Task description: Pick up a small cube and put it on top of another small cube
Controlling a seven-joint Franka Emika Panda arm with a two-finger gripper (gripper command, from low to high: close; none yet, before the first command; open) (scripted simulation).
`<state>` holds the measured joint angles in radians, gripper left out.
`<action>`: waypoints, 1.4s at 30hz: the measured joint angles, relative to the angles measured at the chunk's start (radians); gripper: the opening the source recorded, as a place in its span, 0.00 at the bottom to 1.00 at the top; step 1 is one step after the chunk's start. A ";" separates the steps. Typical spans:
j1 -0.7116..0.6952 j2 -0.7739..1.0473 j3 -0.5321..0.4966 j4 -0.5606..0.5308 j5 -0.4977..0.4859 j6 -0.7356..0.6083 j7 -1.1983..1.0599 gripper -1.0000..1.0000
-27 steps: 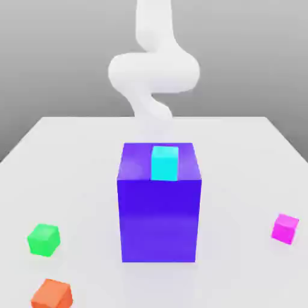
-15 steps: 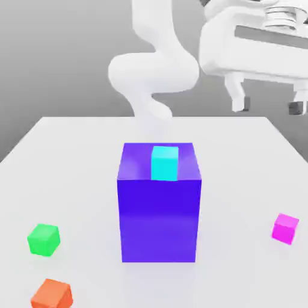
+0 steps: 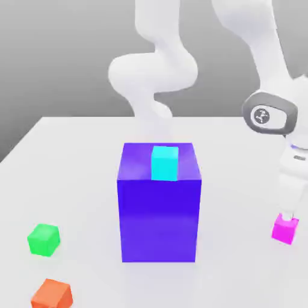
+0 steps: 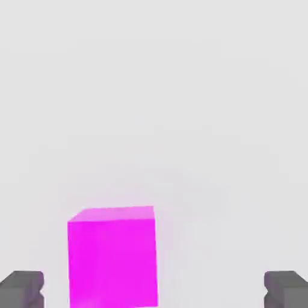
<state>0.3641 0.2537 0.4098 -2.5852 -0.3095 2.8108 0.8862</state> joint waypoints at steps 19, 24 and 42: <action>-0.003 -0.037 0.022 -0.010 0.055 -0.025 -0.049 0.00; -0.033 -0.029 0.123 0.050 0.083 -0.043 -0.268 0.00; -0.359 -0.021 0.161 0.140 0.073 -0.093 -1.000 0.00</action>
<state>0.0055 0.2329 0.5708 -2.4453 -0.2366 2.7176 -0.1141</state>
